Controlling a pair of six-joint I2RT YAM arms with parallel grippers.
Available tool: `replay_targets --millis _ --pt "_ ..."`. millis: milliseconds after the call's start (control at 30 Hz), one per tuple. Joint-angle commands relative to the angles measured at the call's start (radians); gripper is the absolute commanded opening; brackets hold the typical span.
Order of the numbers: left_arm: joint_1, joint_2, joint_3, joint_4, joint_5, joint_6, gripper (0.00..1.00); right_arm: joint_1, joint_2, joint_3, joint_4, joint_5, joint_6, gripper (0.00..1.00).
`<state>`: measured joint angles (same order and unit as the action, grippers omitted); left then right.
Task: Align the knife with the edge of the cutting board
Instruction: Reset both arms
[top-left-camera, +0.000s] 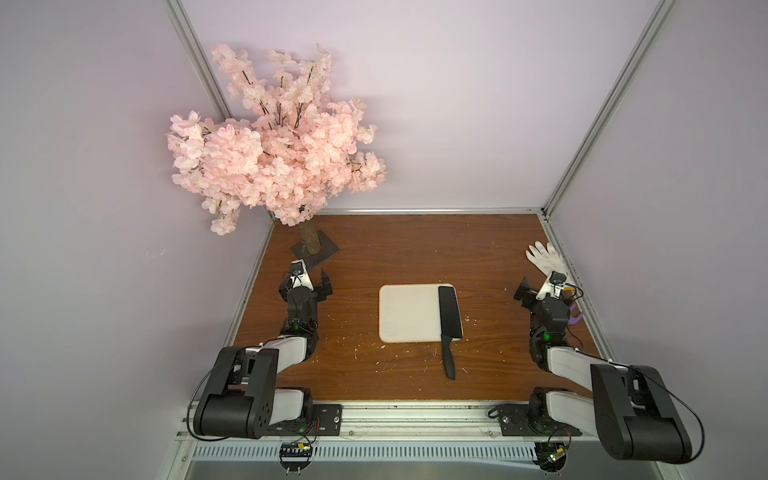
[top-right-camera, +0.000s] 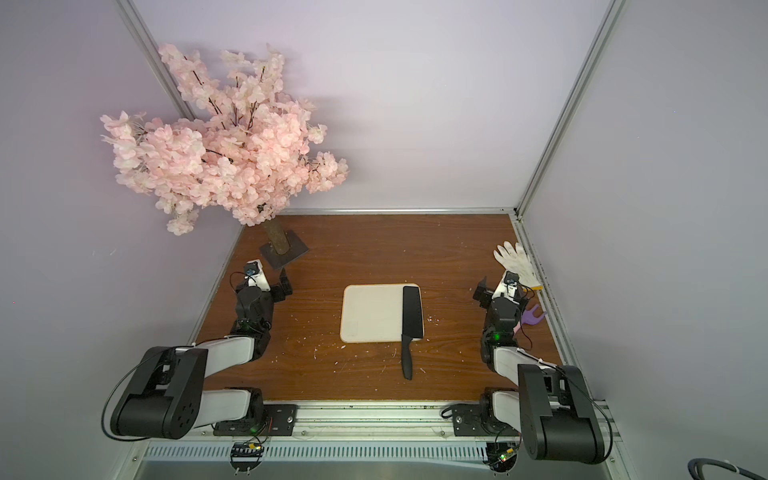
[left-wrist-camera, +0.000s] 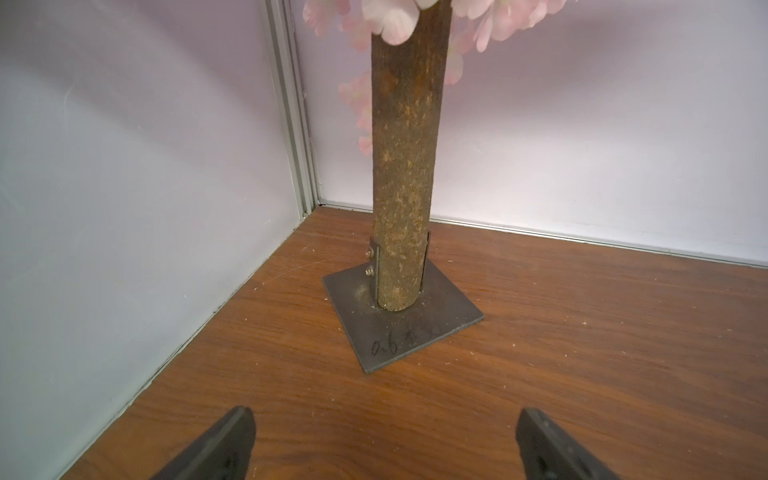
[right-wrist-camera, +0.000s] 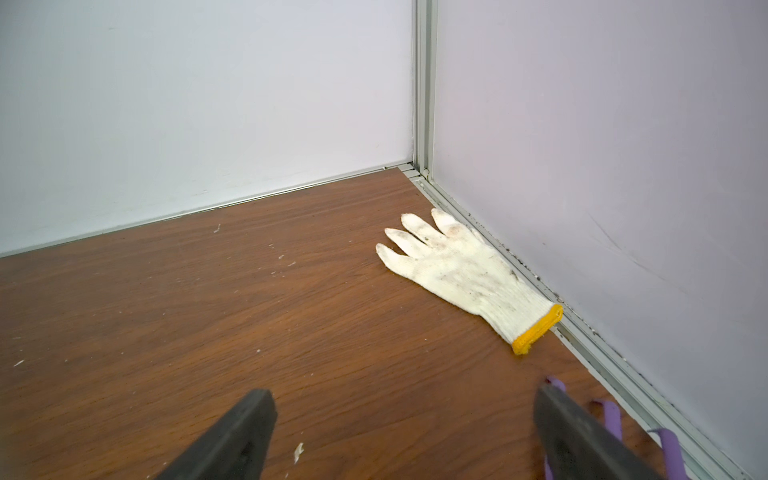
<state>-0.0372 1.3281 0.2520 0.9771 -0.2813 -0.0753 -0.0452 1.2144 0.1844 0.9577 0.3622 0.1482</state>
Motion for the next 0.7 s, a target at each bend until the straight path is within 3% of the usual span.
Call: replay_targets --millis 0,233,367,667 --pt "0.014 0.019 -0.021 0.108 -0.027 -0.034 0.97 -0.002 -0.022 -0.008 0.066 0.060 -0.013 0.99" --pt "0.006 0.104 -0.062 0.243 0.012 -0.012 0.97 -0.001 -0.051 -0.047 0.108 0.097 -0.005 0.99" --pt "-0.026 0.156 -0.044 0.263 0.181 0.104 0.97 -0.001 -0.075 -0.058 0.119 0.104 -0.017 0.99" --pt "-0.015 0.195 -0.064 0.321 0.224 0.111 0.98 0.000 -0.079 -0.070 0.155 0.020 -0.060 0.99"
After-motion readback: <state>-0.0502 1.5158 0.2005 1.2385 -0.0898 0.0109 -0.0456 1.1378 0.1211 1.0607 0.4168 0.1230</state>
